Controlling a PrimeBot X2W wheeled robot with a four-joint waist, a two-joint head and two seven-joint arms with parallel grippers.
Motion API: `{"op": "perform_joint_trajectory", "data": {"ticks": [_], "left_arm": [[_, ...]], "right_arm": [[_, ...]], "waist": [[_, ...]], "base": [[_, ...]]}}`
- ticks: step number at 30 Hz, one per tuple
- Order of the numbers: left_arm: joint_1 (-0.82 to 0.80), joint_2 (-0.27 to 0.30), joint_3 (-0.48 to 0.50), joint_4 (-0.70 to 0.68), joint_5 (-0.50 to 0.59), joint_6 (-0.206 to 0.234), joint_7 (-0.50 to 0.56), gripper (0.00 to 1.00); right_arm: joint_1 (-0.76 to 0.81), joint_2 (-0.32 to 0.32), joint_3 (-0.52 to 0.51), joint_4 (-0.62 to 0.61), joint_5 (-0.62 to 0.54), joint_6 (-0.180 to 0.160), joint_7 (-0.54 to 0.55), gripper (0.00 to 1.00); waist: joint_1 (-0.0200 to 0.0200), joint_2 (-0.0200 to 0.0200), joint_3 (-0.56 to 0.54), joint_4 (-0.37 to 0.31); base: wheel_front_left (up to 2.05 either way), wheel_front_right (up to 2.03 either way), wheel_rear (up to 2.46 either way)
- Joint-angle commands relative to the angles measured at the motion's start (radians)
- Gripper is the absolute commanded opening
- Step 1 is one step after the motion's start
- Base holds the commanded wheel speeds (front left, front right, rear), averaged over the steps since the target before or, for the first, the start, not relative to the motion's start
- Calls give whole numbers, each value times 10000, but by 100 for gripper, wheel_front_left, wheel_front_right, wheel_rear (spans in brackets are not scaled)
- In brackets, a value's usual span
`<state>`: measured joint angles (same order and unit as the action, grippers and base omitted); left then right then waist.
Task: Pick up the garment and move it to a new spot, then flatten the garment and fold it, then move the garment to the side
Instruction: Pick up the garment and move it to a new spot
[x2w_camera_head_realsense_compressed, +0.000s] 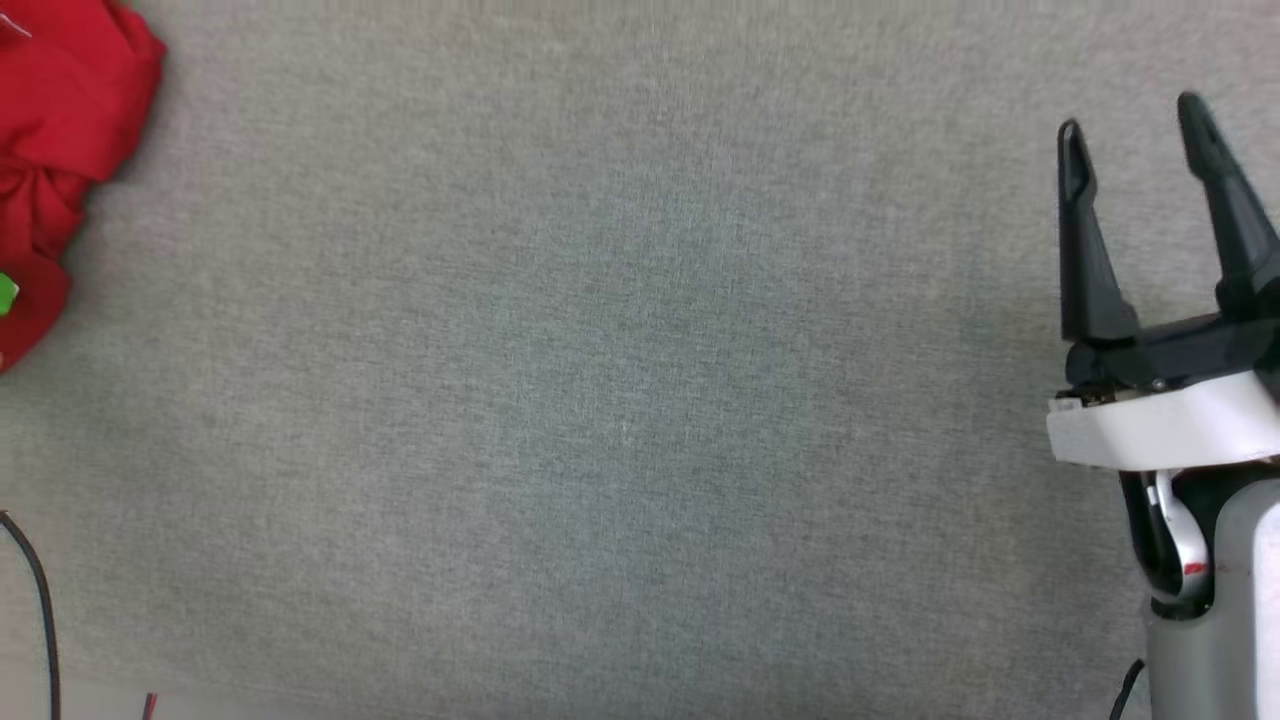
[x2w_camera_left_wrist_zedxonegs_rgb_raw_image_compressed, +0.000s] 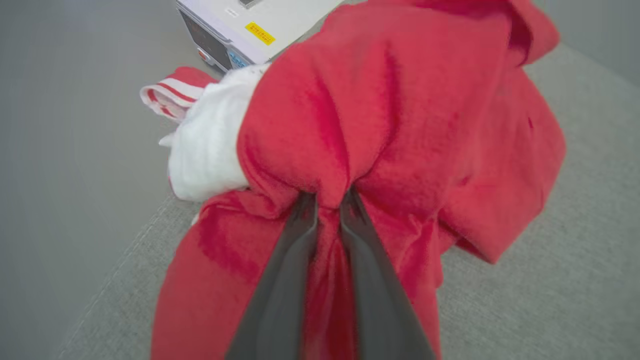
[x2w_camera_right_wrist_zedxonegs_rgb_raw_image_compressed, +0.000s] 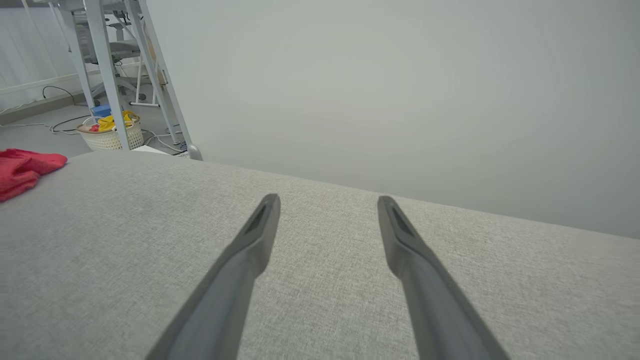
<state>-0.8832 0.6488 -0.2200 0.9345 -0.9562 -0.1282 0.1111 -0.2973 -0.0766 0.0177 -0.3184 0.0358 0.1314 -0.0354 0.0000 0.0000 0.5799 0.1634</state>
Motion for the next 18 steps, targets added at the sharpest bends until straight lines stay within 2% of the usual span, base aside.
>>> {"op": "perform_joint_trajectory", "data": {"ticks": [1, 11, 15, 18], "left_arm": [[202, -6, 26, -83, 48, -25, -479, 0], [1173, -269, -256, -447, 215, -25, -2851, 0], [1495, -800, -512, -893, 393, 5, -3230, 0], [1756, -1166, -860, -1459, 710, 224, -3330, 0]], "right_arm": [[191, 43, -85, 133, 92, -7, -127, 100], [1347, 247, -814, 1047, 586, -7, -489, 100], [1848, 258, -1139, 1307, 925, -7, -552, 100], [2170, 260, -1315, 1447, 1176, -7, -584, 100]], "waist": [[0, 0, -1066, -145], [0, 0, -3083, -337], [0, 0, -3741, -339], [0, 0, -4133, -411]], "base": [[0, 0, 0], [0, 0, 0], [0, 0, 0], [0, 0, 0]]}}
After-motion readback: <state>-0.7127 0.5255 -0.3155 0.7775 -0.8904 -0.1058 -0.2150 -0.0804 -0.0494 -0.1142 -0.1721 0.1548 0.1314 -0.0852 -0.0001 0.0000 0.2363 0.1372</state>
